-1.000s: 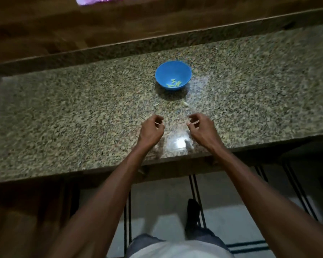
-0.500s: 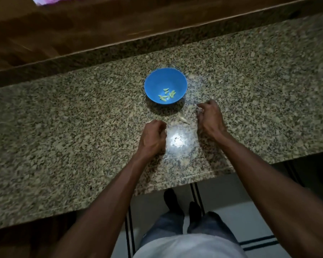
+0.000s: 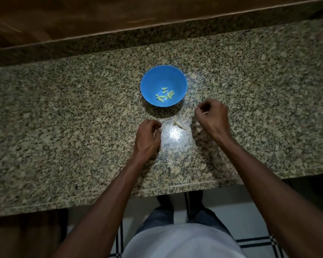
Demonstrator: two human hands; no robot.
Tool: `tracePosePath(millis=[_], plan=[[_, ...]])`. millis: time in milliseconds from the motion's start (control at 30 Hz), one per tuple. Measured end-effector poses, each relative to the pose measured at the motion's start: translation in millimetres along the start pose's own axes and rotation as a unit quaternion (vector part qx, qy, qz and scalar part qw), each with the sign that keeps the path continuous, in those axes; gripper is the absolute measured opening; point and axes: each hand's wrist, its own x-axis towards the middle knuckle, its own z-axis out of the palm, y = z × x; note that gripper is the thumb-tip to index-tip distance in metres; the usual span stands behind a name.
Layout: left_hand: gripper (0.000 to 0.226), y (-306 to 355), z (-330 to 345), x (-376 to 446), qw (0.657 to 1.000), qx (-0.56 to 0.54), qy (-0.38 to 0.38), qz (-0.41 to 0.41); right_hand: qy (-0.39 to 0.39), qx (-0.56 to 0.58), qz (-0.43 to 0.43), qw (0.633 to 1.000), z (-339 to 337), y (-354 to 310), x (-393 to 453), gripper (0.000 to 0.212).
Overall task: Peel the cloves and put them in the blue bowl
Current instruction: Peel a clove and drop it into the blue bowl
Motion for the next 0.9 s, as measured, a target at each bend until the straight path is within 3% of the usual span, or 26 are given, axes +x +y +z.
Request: tracePosePath(millis=[200,367,567,733,900], plan=[[0.018,11.4,2.9,-4.6,0.998,-0.013,0.053,-0.028,-0.062,0.033,-0.096,0.993,-1.8,-55.5,65.0,0.005],[0.023,6.8,-16.1,-14.0,0.978,-0.028,0.151,-0.139,-0.167,-0.052,-0.142,0.974,21.5,-68.9,92.0,0.019],[0.02,-6.1,-40.1,-16.6,0.958,-0.008,0.178,-0.224,-0.097,0.054,-0.107,0.988,9.3,-54.3,56.1,0.014],[0.012,-3.3,-42.0,-19.9,0.972,0.0,0.127,-0.196,-0.176,0.082,-0.057,0.979,16.3,-29.2,-14.4,0.008],[0.013,-15.1,-52.5,-42.5,0.963,-0.008,0.129,-0.238,-0.227,0.136,0.004,0.964,38.9,-19.5,-60.1,0.01]])
